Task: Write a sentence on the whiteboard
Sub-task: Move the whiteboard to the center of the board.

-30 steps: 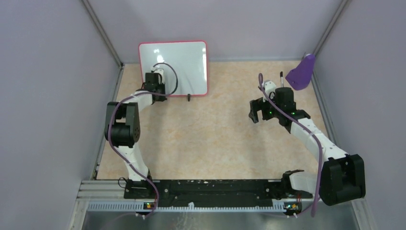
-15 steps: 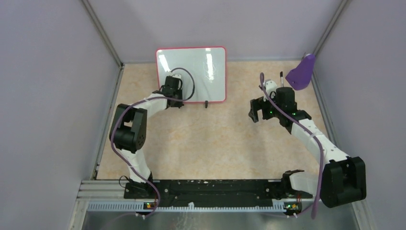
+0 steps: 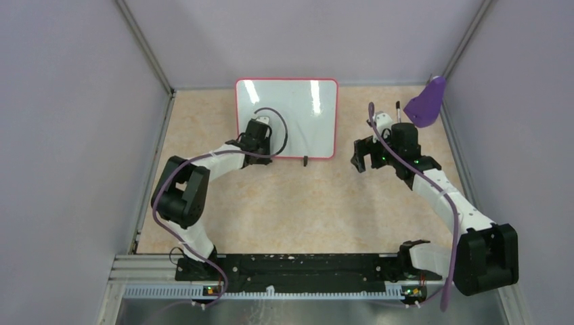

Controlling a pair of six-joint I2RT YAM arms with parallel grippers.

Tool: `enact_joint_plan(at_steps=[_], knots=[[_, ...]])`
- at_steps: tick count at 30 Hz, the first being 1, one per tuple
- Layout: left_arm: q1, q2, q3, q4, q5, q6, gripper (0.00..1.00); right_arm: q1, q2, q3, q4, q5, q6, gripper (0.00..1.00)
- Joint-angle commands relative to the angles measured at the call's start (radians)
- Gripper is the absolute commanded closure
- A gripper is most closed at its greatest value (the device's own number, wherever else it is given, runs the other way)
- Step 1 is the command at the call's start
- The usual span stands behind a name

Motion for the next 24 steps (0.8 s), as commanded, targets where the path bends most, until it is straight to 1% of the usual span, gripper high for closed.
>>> enact_joint_plan(at_steps=[1, 4, 6, 8, 13, 14, 16, 17, 18, 21, 22, 24], knots=[[-0.025, -0.071, -0.043, -0.011, 0.158, -0.066, 0.75, -0.002, -0.039, 0.021, 0.05, -0.026, 0.006, 0.03], [-0.034, -0.093, -0.054, -0.007, 0.206, -0.05, 0.55, -0.002, -0.042, 0.02, 0.052, -0.041, -0.001, 0.03], [-0.037, -0.106, -0.061, -0.001, 0.246, -0.037, 0.47, -0.001, -0.045, 0.019, 0.052, -0.048, -0.004, 0.03], [-0.044, -0.114, -0.061, -0.001, 0.288, -0.022, 0.42, -0.002, -0.045, 0.018, 0.052, -0.055, -0.005, 0.03], [-0.082, -0.139, -0.074, 0.036, 0.399, 0.03, 0.37, -0.001, -0.035, 0.014, 0.061, -0.071, 0.009, 0.04], [-0.093, -0.149, -0.078, 0.045, 0.425, 0.045, 0.35, -0.002, -0.033, 0.013, 0.065, -0.073, 0.012, 0.04], [-0.119, -0.175, -0.089, 0.057, 0.459, 0.076, 0.28, -0.001, -0.027, 0.012, 0.075, -0.076, 0.023, 0.05], [-0.13, -0.193, -0.095, 0.058, 0.464, 0.091, 0.22, -0.001, -0.021, 0.01, 0.081, -0.079, 0.028, 0.06], [-0.134, -0.212, -0.098, 0.058, 0.464, 0.105, 0.18, -0.001, -0.016, 0.01, 0.087, -0.083, 0.033, 0.07], [-0.133, -0.28, -0.088, 0.01, 0.434, 0.148, 0.14, 0.001, 0.012, 0.021, 0.097, -0.094, 0.046, 0.13], [-0.132, -0.31, -0.078, -0.013, 0.41, 0.151, 0.12, 0.008, 0.024, 0.032, 0.097, -0.088, 0.049, 0.16], [-0.125, -0.371, -0.047, -0.061, 0.351, 0.15, 0.04, 0.028, 0.051, 0.047, 0.099, -0.071, 0.05, 0.21]])
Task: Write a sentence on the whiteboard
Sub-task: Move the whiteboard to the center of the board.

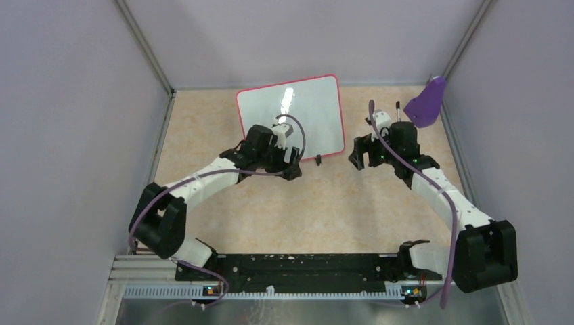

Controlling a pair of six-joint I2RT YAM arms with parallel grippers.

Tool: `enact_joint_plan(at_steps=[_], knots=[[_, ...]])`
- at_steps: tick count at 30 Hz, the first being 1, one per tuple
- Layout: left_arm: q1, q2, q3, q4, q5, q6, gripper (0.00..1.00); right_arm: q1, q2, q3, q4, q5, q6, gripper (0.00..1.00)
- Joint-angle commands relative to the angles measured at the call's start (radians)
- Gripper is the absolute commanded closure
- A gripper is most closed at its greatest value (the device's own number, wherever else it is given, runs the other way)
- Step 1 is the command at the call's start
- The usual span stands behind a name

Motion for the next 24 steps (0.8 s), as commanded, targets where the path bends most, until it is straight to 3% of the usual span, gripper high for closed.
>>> enact_joint_plan(at_steps=[1, 10, 24], knots=[[0.028, -0.162, 0.063, -0.055, -0.076, 0.045, 0.02, 0.04, 0.059, 0.054, 0.052, 0.013, 0.023, 0.23], [0.293, -0.357, 0.161, -0.179, -0.044, -0.025, 0.01, 0.264, 0.207, 0.114, 0.125, 0.217, 0.036, 0.34], [0.392, -0.418, 0.13, -0.134, -0.012, -0.093, 0.01, 0.354, 0.478, 0.253, 0.221, 0.346, 0.15, 0.56]])
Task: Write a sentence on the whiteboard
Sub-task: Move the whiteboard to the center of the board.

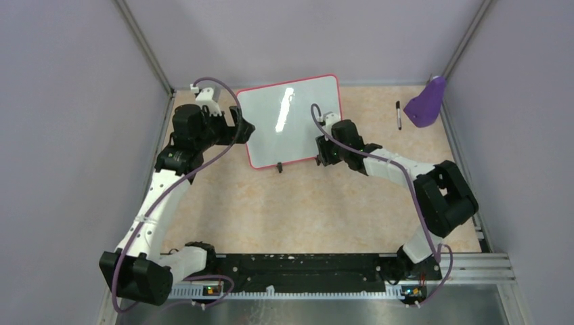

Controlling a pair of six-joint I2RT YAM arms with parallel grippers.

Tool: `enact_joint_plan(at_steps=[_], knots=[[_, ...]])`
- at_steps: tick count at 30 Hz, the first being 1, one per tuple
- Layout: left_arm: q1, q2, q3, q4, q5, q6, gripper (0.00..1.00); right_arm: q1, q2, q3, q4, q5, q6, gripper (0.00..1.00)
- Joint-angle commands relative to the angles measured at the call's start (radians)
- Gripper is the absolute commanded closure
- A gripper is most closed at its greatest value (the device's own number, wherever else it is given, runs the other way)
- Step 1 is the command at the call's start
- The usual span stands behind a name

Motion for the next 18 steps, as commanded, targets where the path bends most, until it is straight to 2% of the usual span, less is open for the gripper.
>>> enact_joint_plan(at_steps=[1, 18], knots=[[0.01, -0.008, 0.001, 0.019, 0.027, -0.028, 0.01, 0.02, 0.064, 0.082, 0.064, 0.05, 0.04, 0.58], [0.027, -0.005, 0.001, 0.021, 0.051, -0.041, 0.01, 0.02, 0.187, 0.146, 0.057, 0.028, 0.074, 0.62]])
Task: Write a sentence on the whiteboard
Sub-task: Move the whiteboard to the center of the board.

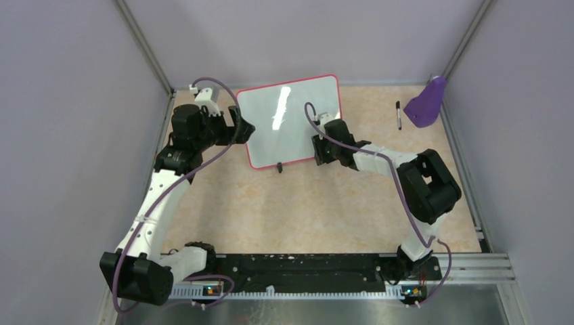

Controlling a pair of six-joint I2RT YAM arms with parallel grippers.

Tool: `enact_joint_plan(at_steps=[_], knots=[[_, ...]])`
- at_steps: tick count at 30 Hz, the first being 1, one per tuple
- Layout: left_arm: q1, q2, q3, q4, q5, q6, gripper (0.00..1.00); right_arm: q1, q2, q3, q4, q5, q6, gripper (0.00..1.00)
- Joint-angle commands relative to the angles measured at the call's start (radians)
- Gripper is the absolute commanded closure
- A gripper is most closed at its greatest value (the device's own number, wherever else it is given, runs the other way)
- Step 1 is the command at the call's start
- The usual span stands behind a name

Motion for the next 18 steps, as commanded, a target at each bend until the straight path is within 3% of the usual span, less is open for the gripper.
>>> enact_joint_plan(at_steps=[1, 11, 18], knots=[[0.006, -0.004, 0.001, 0.025, 0.019, -0.013, 0.01, 0.011, 0.021, 0.058, 0.032, -0.006, 0.011, 0.63], [0.008, 0.0, 0.004, 0.029, 0.015, -0.012, 0.01, 0.011, 0.059, 0.101, -0.045, -0.008, 0.002, 0.69], [0.009, 0.003, 0.005, 0.032, 0.013, -0.015, 0.01, 0.011, 0.043, 0.093, -0.078, -0.009, 0.0, 0.94]])
